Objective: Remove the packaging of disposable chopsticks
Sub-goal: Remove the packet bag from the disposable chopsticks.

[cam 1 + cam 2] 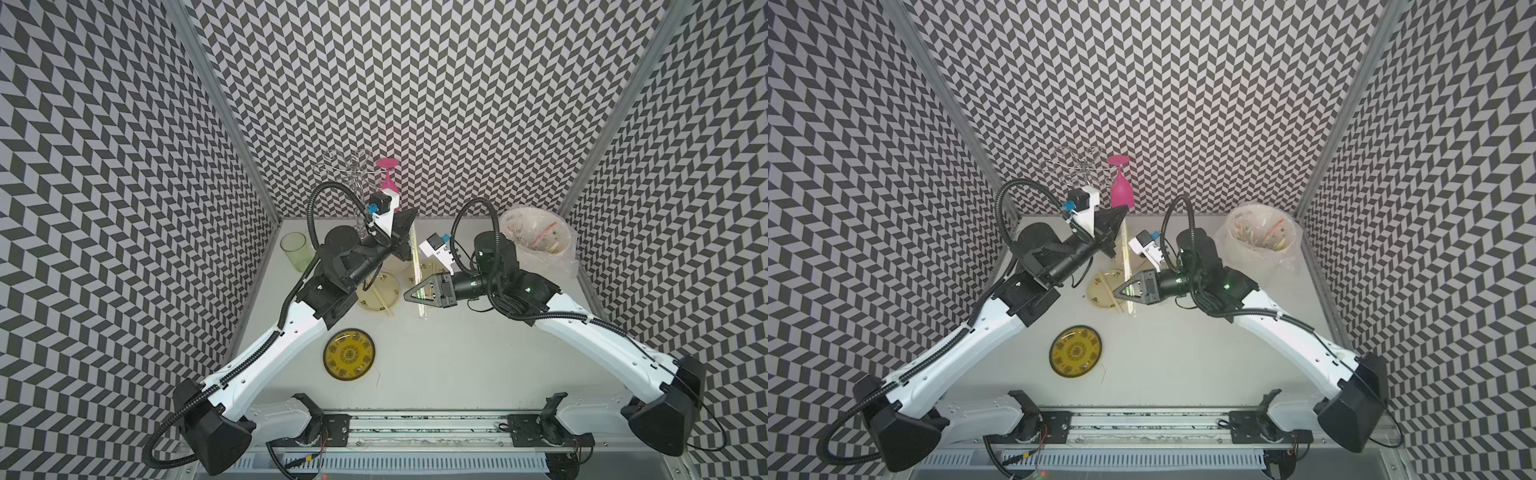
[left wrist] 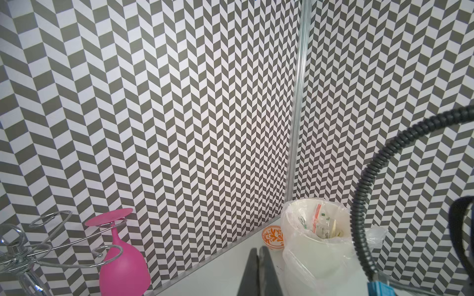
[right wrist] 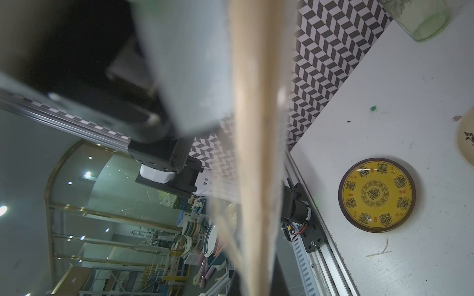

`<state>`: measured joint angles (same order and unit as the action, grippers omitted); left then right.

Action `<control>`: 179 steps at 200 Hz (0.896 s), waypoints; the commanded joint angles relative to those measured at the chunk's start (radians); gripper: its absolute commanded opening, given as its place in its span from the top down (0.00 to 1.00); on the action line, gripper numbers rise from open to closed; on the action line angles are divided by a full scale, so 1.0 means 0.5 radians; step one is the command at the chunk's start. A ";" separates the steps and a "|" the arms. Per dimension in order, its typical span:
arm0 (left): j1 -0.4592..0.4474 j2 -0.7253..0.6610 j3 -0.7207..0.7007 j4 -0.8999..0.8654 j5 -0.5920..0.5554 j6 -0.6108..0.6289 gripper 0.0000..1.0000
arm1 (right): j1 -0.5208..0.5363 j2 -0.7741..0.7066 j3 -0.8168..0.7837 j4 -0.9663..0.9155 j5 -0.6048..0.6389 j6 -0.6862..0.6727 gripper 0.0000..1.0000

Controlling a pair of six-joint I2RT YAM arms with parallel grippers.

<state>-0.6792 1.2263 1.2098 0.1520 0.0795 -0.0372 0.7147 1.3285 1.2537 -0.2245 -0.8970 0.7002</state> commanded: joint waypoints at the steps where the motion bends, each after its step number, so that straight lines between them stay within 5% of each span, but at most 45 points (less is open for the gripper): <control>1: -0.193 0.028 -0.149 -0.588 0.407 -0.071 1.00 | -0.185 -0.027 0.222 0.899 0.392 -0.018 1.00; 63: -0.269 -0.035 -0.368 -0.106 0.772 -0.444 1.00 | -0.200 -0.004 0.118 1.004 0.461 0.002 1.00; 111: -0.447 -0.057 -0.384 -0.133 0.659 -0.445 1.00 | -0.243 0.042 0.119 1.066 0.479 0.001 1.00; 179: -0.207 -0.244 -0.468 0.029 0.682 -0.526 1.00 | -0.245 -0.003 -0.032 1.078 0.498 0.039 1.00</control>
<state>-0.8257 1.1156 1.0080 0.2264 0.3206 -0.2592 0.5869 1.3602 1.2560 0.1741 -0.6888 0.7029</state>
